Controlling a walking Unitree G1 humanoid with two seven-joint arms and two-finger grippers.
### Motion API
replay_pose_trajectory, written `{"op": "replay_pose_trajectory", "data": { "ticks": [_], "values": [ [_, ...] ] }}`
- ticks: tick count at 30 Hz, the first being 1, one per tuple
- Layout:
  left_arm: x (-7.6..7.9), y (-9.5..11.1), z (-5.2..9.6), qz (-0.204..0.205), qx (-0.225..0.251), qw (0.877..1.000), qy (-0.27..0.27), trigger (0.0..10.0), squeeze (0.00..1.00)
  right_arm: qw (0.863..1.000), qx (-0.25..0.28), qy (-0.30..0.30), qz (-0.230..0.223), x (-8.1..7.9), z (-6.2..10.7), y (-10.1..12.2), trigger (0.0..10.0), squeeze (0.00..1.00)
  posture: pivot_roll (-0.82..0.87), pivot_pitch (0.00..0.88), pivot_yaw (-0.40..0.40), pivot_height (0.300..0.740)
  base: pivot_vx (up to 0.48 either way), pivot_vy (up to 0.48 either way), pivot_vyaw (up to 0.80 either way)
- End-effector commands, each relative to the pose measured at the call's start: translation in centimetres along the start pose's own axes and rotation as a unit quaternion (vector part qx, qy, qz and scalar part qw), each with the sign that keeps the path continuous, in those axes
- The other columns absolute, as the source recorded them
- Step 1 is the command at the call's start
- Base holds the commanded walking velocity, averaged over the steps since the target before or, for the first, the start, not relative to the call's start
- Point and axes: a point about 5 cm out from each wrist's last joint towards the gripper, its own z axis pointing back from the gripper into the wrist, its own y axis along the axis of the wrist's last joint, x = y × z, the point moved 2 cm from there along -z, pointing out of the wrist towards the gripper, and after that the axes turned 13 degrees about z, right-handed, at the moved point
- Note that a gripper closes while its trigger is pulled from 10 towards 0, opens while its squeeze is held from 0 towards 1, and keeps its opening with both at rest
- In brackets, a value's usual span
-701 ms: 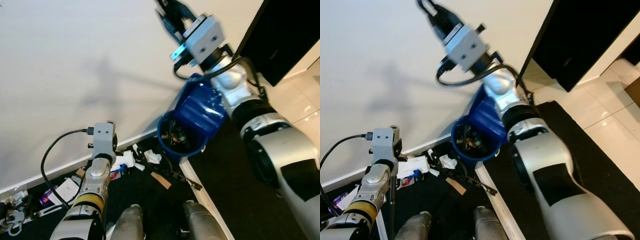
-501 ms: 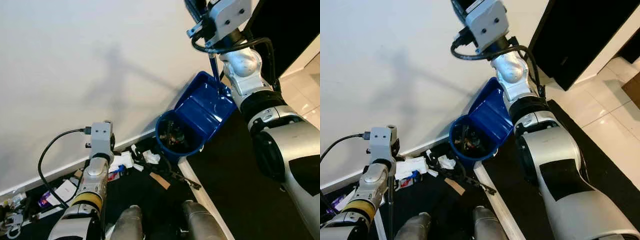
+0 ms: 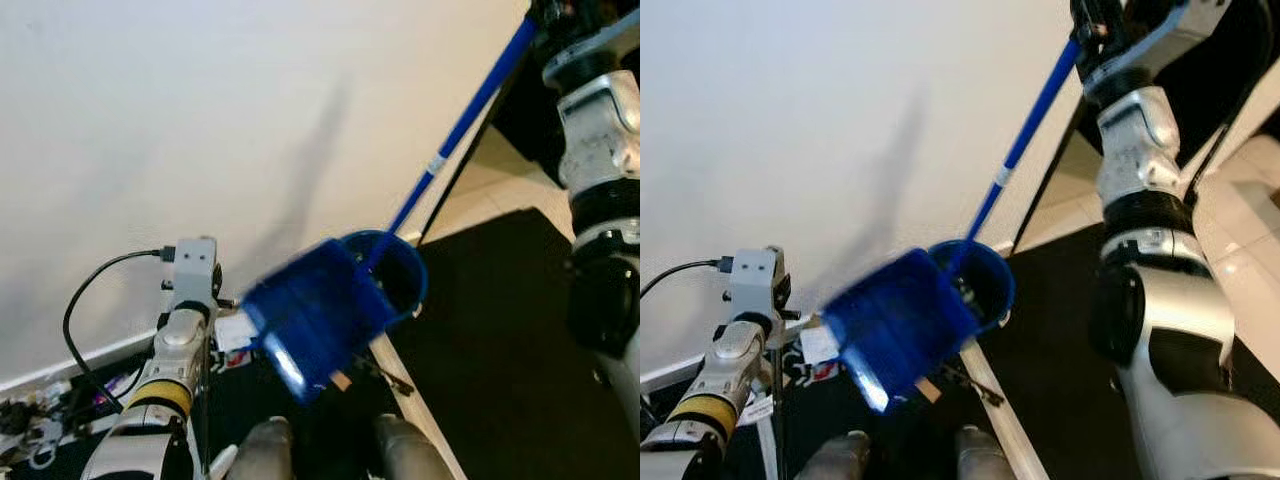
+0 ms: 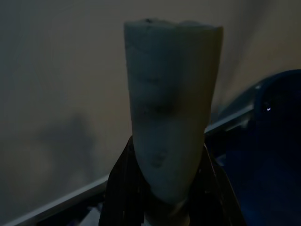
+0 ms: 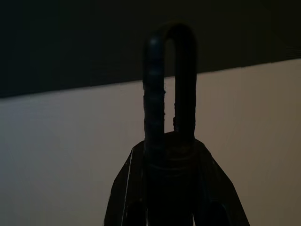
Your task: Sweep floor
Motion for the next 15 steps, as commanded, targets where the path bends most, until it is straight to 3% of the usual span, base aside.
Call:
{"op": "replay_pose_trajectory", "data": {
  "ticks": [1,4,8,11,12,13,14,15],
  "values": [
    [-0.8,-0.4,0.2,-0.028,-0.017,0.999,0.006,10.0,0.0,1.0,-0.009,0.01,0.005,0.3,0.5,0.1,10.0,0.0,0.16,0.0,-0.056,0.74,0.0,0.0,0.0],
    [-1.9,0.1,0.2,-0.028,-0.009,0.999,0.028,10.0,0.0,0.996,-0.06,-0.014,0.065,-0.2,2.6,-3.3,10.0,0.0,0.17,0.0,-0.062,0.74,0.0,0.0,0.0],
    [-2.0,0.2,0.3,-0.024,-0.006,0.999,0.031,10.0,0.0,0.995,-0.085,-0.02,0.042,-1.4,3.8,-5.6,10.0,0.0,0.18,0.0,-0.068,0.74,0.0,0.0,0.0],
    [-2.0,0.1,0.3,-0.019,-0.007,0.999,0.031,10.0,0.0,0.994,-0.107,-0.024,-0.001,-3.9,5.5,-8.3,10.0,0.0,0.17,0.0,-0.063,0.74,0.0,0.0,0.0],
    [-2.0,0.1,0.3,-0.019,-0.007,0.999,0.031,10.0,0.0,0.994,-0.107,-0.024,-0.001,-3.9,5.5,-8.3,10.0,0.0,0.17,0.0,-0.063,0.74,0.0,0.0,0.0],
    [-1.5,-0.2,0.4,-0.015,-0.01,1.0,0.026,10.0,0.0,0.99,-0.136,-0.019,-0.041,-6.6,6.7,-10.7,10.0,0.0,0.17,0.0,-0.063,0.74,0.0,0.0,0.0],
    [-1.5,-0.2,0.4,-0.015,-0.01,1.0,0.026,10.0,0.0,0.99,-0.136,-0.019,-0.041,-6.6,6.7,-10.7,10.0,0.0,0.17,0.0,-0.063,0.74,0.0,0.0,0.0],
    [-1.2,-0.3,0.4,-0.013,-0.011,1.0,0.024,10.0,0.0,0.987,-0.149,-0.017,-0.054,-7.6,7.2,-11.7,10.0,0.0,0.16,0.0,-0.063,0.74,0.0,0.0,0.0]
  ]
}}
